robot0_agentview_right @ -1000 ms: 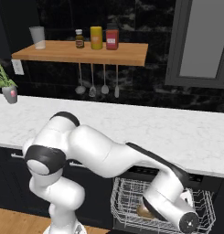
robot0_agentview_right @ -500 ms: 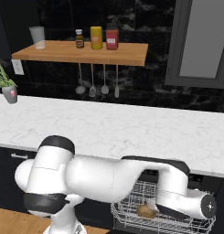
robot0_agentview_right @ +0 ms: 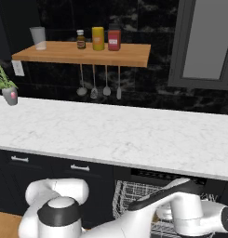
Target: Pick up the cup and bowl from the counter, place them in the dishwasher, and close the dishwasher door.
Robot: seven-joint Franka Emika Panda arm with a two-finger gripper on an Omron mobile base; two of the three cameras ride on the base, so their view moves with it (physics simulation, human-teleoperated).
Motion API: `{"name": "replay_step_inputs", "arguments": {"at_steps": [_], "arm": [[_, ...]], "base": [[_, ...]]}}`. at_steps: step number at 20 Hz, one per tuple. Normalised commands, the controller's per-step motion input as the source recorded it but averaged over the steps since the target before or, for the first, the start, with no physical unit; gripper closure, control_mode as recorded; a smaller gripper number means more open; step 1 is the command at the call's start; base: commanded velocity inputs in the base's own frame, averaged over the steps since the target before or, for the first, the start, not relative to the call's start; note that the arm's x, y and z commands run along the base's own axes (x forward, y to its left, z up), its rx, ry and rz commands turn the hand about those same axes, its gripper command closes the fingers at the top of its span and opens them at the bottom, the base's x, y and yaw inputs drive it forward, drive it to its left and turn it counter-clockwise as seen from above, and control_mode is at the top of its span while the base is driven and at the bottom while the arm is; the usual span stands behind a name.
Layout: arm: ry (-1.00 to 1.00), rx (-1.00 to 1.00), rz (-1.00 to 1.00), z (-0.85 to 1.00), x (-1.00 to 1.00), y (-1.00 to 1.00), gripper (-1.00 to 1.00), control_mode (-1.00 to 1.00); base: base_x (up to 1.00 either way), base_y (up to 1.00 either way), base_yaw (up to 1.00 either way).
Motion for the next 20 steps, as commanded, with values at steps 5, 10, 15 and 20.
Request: {"name": "replay_step_inputs", "arguments": {"at_steps": [5,10,15,20], "arm": [[0.02,0.00,0.00,0.00,0.17,0.26,1.00,-1.00],[0.06,0.00,-0.07,-0.03,0.34,0.42,1.00,-1.00],[0.14,-0.01,-0.14,-0.18,0.45,0.14,1.00,-1.00],[0.32,0.00,-0.14,-0.10,0.49,-0.03,1.00,-1.00]], "base": [[0.00,0.00,0.00],[0.00,0.00,0.00],[0.00,0.00,0.00],[0.00,0.00,0.00]]}}
